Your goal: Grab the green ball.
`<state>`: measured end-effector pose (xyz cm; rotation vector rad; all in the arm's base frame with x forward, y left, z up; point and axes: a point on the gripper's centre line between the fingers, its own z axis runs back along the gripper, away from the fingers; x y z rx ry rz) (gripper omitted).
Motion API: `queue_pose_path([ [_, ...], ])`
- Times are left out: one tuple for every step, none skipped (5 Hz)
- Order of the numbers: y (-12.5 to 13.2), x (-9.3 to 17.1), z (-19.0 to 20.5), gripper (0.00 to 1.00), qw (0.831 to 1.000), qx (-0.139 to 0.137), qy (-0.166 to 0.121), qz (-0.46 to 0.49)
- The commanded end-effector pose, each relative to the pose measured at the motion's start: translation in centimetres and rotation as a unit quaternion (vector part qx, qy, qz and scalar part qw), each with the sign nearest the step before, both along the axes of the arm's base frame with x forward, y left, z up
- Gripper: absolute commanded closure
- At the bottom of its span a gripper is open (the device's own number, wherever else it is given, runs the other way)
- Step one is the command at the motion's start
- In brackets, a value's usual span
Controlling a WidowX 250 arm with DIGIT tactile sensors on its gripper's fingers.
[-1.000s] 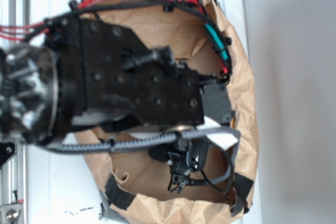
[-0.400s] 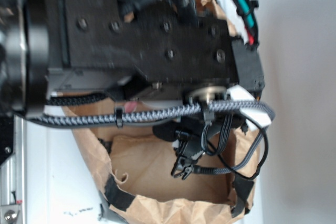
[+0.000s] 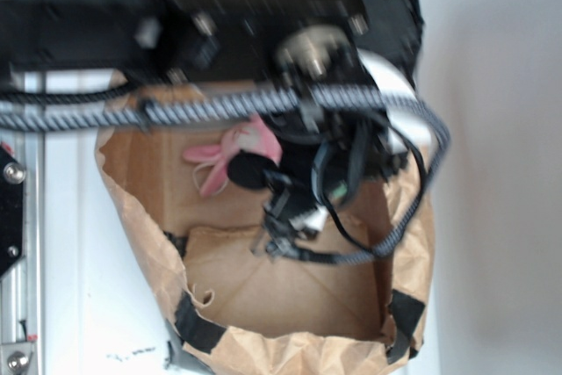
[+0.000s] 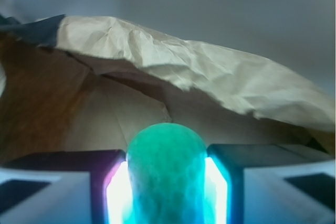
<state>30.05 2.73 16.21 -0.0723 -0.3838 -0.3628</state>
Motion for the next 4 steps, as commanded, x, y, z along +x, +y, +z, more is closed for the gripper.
queue_pose_path([
  [0.8,-1.7,2.8,1.00,0.998,0.019,-0.043,-0.039],
  [-0.1,-2.2,2.4,1.00,0.997,0.043,-0.039,-0.048],
  [-2.5,-2.4,1.9,1.00,0.995,0.065,-0.046,-0.068],
  [-4.2,-2.5,1.2,1.00,0.993,0.077,-0.056,-0.073],
])
